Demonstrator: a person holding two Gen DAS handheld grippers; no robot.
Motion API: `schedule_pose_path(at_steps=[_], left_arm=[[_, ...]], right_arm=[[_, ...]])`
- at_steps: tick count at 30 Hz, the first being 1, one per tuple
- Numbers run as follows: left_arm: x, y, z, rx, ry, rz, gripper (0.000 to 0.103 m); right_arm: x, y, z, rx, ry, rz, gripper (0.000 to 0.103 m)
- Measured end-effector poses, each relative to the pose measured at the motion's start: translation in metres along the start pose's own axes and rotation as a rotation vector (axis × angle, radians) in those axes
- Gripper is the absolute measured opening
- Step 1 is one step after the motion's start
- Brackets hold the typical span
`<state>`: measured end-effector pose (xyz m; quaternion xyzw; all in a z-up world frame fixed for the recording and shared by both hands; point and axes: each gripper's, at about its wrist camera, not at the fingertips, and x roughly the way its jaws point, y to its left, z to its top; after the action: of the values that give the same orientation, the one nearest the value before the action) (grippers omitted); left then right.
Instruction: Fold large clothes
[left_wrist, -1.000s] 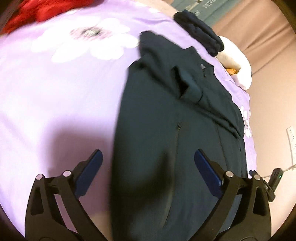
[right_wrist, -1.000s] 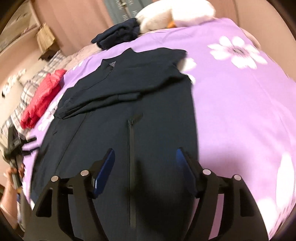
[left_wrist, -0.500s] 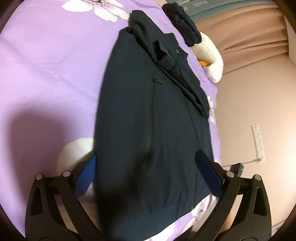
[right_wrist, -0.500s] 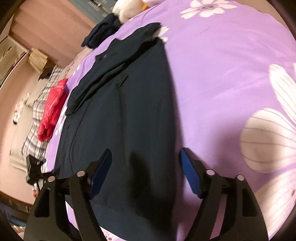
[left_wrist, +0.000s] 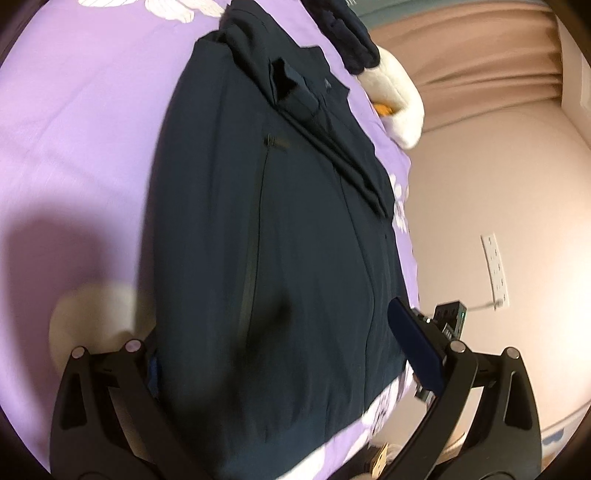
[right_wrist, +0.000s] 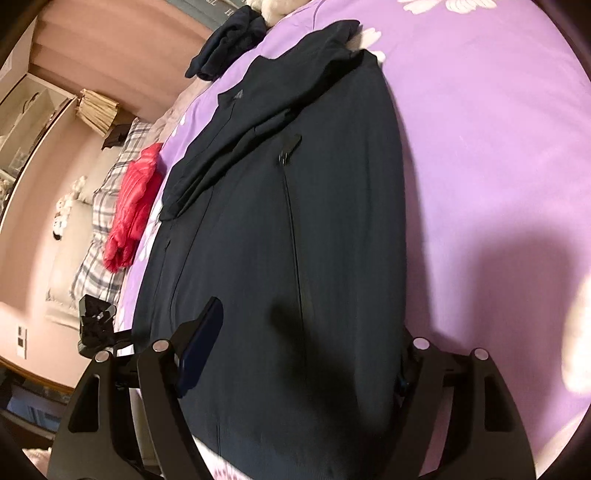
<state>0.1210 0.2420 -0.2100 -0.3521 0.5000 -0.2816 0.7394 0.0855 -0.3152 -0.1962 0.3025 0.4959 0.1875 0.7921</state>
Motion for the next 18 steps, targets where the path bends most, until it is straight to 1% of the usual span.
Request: schedule_pose_path(at_steps=[5,9,13,16,17,18], left_arm=[[-0.013,-0.003,-0.03,0.026,0.017,0.015,0.1],[-0.018,-0.001,-0.05,0.004,0.023,-0.003,0.1],[-0.015,-0.002,-0.055,0.01,0.008,0.014,0.1],[-0.008,-0.004,-0.047,-0.002,-0.004,0.019,0.099],[-0.005,-0.005,-0.044,-0.001,-0.008,0.025,0.094],[-0.002,-0.006,-0.041,0.002,-0.009,0.034,0.085]], right_arm=[[-0.025,-0.007,-0.033,-0.001,0.018,0.023,0.076],[-0.032,-0.003,-0.055,0.003,0.053,0.028,0.076],[-0.035,0.005,-0.07,-0.023,0.052,0.016,0.076],[-0.03,0.007,-0.067,-0.015,0.03,0.008,0.076],[-0.028,0.008,-0.065,-0.014,0.022,0.004,0.075],[-0.025,0.01,-0.063,-0.018,0.014,-0.002,0.074]])
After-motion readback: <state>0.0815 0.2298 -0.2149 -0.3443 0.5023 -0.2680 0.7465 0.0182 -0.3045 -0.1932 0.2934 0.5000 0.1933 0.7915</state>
